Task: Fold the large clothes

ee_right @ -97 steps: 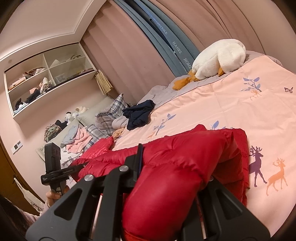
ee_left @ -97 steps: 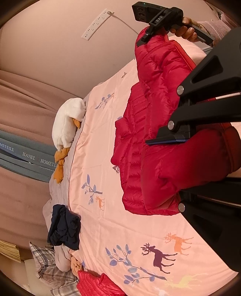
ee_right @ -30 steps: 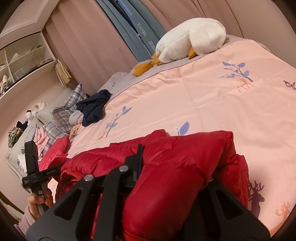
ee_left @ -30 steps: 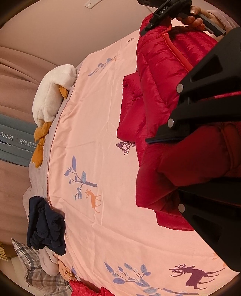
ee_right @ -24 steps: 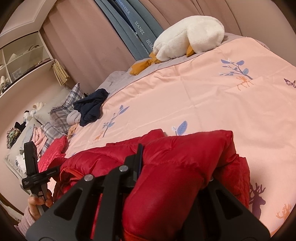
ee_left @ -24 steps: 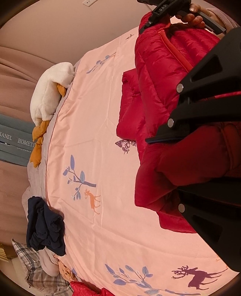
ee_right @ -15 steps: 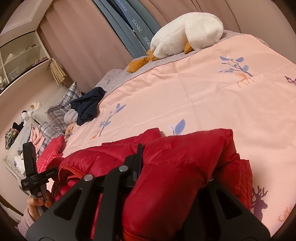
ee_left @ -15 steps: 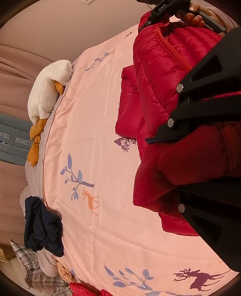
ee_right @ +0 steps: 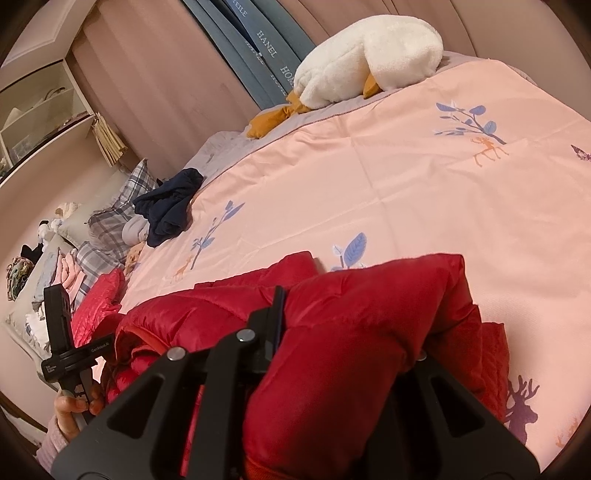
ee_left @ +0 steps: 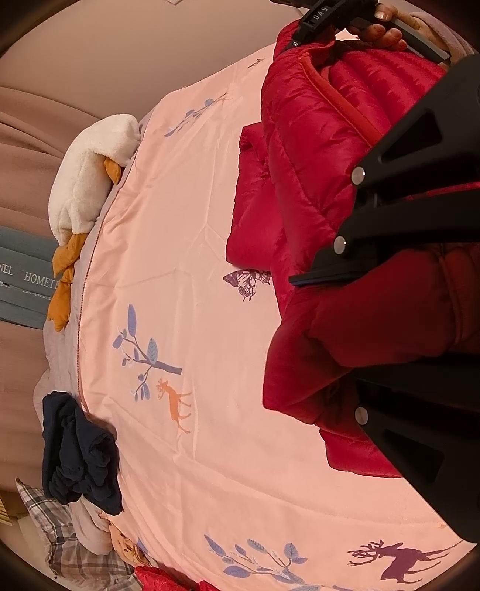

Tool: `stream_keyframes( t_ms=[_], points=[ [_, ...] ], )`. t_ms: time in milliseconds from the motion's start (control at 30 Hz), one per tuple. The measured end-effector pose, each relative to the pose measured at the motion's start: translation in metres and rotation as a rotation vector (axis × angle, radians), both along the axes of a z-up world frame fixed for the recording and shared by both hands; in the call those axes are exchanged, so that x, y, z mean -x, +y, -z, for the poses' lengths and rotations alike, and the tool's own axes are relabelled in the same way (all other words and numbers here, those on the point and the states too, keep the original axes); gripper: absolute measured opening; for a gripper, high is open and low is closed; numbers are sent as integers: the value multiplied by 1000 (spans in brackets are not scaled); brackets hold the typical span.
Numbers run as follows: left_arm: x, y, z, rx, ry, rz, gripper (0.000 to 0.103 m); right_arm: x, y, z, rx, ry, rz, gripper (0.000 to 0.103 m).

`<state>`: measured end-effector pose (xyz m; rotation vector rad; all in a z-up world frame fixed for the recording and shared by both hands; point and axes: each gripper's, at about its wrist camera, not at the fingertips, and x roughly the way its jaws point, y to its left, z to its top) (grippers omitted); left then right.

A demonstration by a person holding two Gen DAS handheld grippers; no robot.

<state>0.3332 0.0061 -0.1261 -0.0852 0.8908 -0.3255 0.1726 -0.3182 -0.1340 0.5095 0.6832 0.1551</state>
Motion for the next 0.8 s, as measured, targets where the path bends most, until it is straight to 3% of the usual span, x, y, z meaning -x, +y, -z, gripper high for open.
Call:
stream_keyframes(
  t_ms=[800],
  points=[
    [-11, -5, 10, -8, 28, -14, 15, -15, -3, 9, -16, 51, 6, 13]
  ],
)
